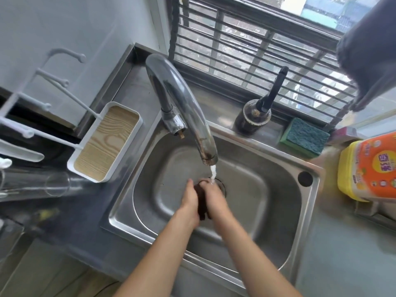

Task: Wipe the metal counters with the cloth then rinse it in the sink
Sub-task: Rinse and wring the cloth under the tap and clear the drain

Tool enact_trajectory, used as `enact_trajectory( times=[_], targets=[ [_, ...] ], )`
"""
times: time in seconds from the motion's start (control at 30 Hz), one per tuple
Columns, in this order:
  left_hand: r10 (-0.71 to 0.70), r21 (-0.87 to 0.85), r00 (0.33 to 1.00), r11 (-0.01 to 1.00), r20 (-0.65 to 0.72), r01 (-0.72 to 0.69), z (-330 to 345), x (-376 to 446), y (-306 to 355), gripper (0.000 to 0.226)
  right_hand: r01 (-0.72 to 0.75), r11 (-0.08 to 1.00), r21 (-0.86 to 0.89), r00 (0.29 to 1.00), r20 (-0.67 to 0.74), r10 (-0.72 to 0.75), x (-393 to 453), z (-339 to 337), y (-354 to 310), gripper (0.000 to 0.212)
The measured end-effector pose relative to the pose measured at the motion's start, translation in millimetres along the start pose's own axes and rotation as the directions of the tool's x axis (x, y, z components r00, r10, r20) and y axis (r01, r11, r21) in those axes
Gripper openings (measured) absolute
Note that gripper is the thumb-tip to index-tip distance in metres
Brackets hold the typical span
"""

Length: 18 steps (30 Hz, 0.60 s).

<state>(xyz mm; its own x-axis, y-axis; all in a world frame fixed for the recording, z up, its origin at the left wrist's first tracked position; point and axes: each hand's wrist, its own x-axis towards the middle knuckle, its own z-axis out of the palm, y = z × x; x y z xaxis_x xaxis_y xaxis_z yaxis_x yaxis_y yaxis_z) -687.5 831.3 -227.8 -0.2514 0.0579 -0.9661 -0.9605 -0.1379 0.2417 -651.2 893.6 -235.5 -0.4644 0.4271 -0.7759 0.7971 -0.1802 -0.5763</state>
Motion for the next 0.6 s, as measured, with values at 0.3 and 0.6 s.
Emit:
enact_trajectory(
  times=[0.3,0.6],
  targets=[
    [0.045,0.25,0.997,0.967,0.059,-0.058,9,-14,-6,0.032,-0.347,0.897,0.274,0.931,-0.012,0.364,38,-19,-8,0.036],
    [0.003,0.123,0.999,0.992,0.033,-0.007,7,-9,-18,0.043,0.207,0.965,-0.163,0.925,-0.287,-0.248,-7,12,23,0.034]
  ],
)
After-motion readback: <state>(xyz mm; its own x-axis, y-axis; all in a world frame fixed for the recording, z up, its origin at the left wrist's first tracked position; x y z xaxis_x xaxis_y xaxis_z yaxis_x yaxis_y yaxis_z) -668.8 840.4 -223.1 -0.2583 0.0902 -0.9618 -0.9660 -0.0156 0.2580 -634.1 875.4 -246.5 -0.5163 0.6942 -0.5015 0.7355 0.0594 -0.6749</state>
